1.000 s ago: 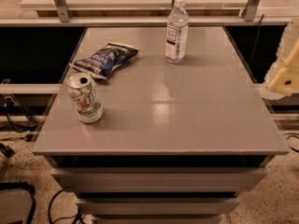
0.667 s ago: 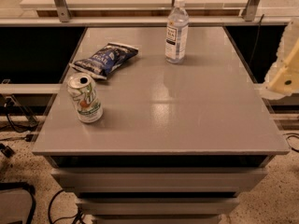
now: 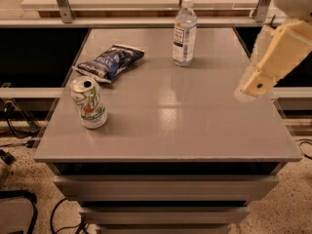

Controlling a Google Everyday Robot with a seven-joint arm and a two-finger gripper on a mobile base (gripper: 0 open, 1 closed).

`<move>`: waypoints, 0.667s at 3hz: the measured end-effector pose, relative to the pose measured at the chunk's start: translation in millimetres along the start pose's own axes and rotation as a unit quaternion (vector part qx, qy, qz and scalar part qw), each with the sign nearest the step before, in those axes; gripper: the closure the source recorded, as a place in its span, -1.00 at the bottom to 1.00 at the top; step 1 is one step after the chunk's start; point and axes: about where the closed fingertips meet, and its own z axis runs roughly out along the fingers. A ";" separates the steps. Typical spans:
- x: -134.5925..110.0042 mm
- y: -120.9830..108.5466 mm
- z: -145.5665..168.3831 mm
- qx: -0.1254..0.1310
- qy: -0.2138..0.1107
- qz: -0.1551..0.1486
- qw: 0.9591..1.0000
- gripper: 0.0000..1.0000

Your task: Pick 7up can

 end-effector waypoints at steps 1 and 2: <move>-11.1 -0.5 31.8 -0.033 -0.058 0.005 0.998 -1.00; -20.4 1.8 60.8 -0.066 -0.117 0.021 0.991 -1.00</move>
Offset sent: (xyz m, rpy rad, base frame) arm 0.0476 0.0605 -0.0676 0.3751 0.1783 0.2043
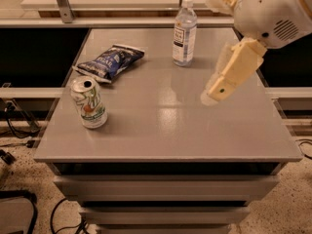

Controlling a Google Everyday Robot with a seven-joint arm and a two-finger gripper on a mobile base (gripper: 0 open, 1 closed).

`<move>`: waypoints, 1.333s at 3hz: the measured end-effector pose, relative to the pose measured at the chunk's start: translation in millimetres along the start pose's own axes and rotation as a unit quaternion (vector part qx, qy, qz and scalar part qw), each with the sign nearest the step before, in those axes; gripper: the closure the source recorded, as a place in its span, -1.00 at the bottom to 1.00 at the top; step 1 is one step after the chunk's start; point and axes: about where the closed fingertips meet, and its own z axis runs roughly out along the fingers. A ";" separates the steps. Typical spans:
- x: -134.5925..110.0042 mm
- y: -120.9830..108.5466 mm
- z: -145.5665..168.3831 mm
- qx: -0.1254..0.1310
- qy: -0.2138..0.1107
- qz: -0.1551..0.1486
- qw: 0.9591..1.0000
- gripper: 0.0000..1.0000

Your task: Pick 7up can

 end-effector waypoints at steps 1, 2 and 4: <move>-5.9 1.8 23.4 -0.028 -0.051 0.016 0.998 -1.00; -18.3 6.1 41.8 -0.053 -0.099 0.028 0.993 -1.00; -54.8 24.0 84.9 -0.084 -0.153 0.036 0.984 -1.00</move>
Offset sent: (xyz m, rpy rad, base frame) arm 0.0126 0.0624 -0.0322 0.3127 0.1479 0.1492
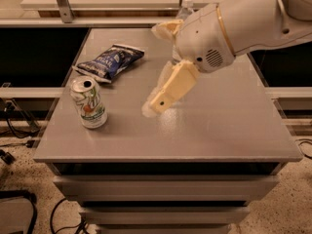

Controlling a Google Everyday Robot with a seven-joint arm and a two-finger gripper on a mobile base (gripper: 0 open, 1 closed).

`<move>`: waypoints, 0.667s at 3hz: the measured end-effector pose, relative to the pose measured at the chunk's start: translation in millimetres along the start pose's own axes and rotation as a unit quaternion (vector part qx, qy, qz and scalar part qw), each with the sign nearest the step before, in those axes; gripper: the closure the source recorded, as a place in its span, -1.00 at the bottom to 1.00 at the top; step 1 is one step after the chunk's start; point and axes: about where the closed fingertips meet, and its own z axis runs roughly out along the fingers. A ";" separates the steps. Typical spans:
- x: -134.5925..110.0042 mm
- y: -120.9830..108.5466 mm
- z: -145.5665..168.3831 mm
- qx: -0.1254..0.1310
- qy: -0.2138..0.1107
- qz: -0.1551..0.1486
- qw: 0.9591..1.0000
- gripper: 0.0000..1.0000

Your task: Pick 7up can

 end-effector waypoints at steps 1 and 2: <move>-2.0 3.4 30.4 -0.001 -0.006 0.010 1.000 -1.00; -2.1 5.8 59.2 -0.002 0.005 0.016 1.000 -1.00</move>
Offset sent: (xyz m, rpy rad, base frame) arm 0.0125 0.0747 -0.0573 -0.0312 0.0501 -0.0368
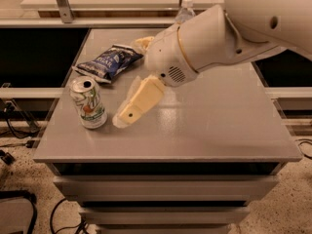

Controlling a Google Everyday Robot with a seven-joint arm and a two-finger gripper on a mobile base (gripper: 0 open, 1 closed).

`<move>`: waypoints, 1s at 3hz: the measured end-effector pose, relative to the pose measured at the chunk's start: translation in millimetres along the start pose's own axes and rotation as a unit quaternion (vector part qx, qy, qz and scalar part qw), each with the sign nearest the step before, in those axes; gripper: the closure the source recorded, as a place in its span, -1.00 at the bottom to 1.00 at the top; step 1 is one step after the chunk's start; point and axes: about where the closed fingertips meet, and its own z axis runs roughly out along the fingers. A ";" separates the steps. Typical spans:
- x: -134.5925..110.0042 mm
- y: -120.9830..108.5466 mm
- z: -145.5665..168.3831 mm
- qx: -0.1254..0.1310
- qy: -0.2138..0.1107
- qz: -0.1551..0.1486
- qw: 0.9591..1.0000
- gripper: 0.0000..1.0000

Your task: Pick 7up can

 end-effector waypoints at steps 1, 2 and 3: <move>-2.4 3.6 25.7 -0.009 0.005 -0.001 1.000 -1.00; -3.6 6.6 48.8 -0.018 0.008 -0.001 1.000 -1.00; -7.6 9.6 71.1 -0.026 0.008 -0.001 1.000 -1.00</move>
Offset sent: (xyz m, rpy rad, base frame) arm 0.0071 0.0648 -0.0467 -0.0259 0.0439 0.0394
